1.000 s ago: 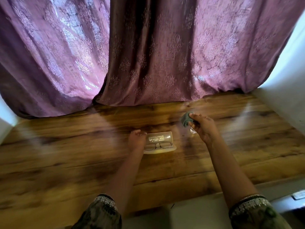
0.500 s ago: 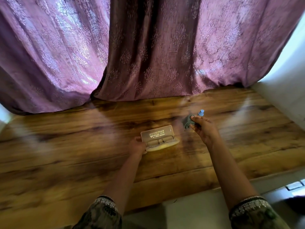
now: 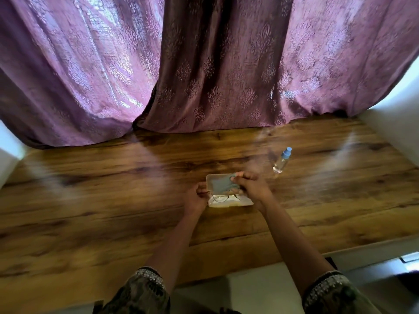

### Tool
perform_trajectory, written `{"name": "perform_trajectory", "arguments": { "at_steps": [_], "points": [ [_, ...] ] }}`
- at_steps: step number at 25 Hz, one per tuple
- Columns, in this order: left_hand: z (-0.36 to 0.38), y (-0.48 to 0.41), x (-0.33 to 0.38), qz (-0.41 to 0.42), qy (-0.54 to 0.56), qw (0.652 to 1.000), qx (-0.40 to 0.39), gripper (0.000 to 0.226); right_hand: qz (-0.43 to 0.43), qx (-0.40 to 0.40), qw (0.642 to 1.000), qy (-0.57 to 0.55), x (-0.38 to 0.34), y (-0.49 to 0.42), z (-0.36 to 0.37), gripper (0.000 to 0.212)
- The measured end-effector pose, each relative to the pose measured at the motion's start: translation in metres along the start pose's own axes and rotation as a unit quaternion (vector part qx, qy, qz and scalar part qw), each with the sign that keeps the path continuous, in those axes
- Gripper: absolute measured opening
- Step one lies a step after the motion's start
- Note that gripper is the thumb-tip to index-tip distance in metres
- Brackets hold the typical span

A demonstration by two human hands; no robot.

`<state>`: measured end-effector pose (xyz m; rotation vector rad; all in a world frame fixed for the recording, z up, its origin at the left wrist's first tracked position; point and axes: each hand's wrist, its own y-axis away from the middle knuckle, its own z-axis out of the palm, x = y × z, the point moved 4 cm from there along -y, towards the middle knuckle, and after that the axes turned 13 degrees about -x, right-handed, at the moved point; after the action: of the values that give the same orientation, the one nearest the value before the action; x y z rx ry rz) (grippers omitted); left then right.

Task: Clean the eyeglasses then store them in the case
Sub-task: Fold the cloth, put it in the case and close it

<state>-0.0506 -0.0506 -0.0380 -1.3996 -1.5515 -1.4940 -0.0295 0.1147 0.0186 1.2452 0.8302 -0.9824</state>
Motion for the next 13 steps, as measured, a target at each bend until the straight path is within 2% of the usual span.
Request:
{"name": "perform_trajectory", "arguments": {
  "at_steps": [3,5,8,13],
  "points": [
    [0.000,0.002,-0.002,-0.002,-0.013,1.000,-0.006,0.036,0.050,0.052,0.994,0.085,0.023,-0.008,-0.007,0.014],
    [-0.001,0.002,-0.003,-0.005,-0.011,1.000,-0.008,0.035,0.053,0.091,0.980,0.170,0.031,-0.009,-0.016,0.007],
    [-0.001,0.002,-0.005,-0.006,-0.012,1.000,-0.005,0.035,0.044,0.129,0.954,0.267,0.030,-0.005,-0.025,0.007],
    [-0.001,0.004,-0.004,0.004,-0.020,1.000,-0.007,0.032,0.036,0.141,0.915,0.377,0.026,-0.001,-0.029,0.019]
  ]
}}
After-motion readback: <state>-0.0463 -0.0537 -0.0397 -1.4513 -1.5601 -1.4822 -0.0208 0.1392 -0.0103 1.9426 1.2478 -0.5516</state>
